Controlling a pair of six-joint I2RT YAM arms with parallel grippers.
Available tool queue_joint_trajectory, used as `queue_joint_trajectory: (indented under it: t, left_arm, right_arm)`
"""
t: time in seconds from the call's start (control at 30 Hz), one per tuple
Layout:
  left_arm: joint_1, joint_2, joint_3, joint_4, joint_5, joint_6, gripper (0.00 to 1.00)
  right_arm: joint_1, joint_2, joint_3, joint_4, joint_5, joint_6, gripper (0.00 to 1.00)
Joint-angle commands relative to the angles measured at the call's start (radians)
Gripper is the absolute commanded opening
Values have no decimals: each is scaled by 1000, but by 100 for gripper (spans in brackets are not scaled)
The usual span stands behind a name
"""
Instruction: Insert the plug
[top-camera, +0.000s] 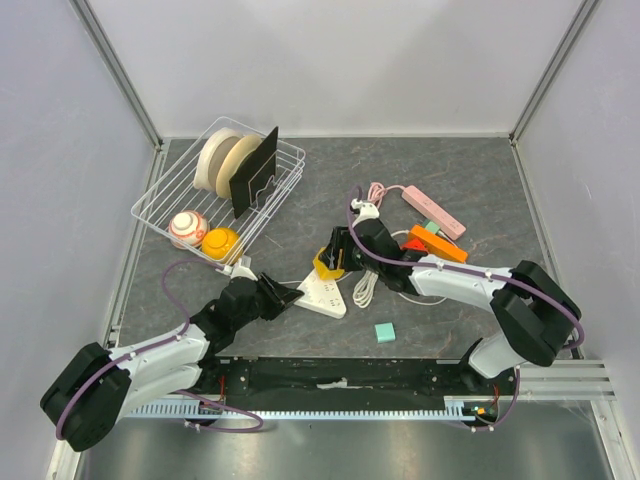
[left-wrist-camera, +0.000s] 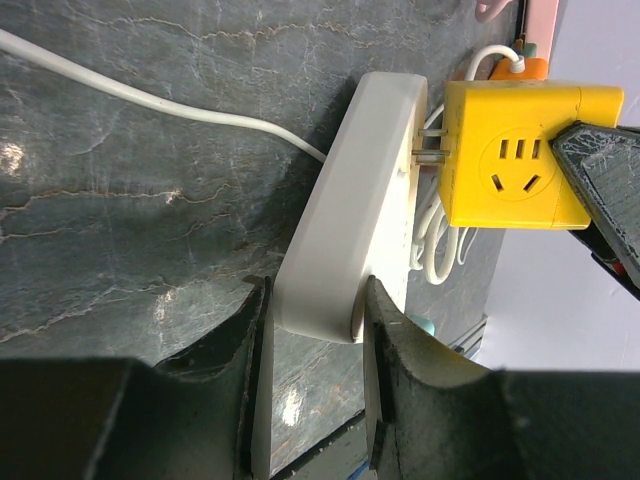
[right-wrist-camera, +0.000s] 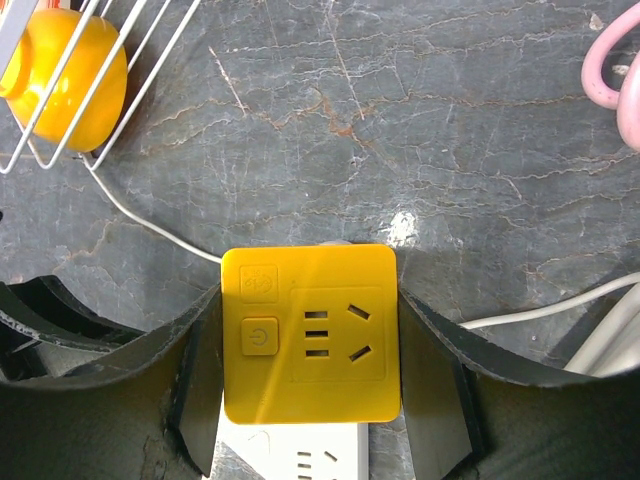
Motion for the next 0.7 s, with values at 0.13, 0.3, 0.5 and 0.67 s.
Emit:
queue_joint_trajectory:
  t: [0.13,0.3,0.5,0.67]
  left_arm:
    - [1,24,-15,-108,-39,13,3]
    - [1,27,-13,-97,-37,-1,3]
    - [1,75,3,-75,-24,2,3]
    - [0,116,-13,-31,-1,-18,2]
  right_arm:
    - [34,33,5,-88,46,-20,0]
    - [55,74,66,-254,46,-46,0]
    - [90,194,153,-414,32,-42,0]
    - [132,235,178,-479,55,-7,0]
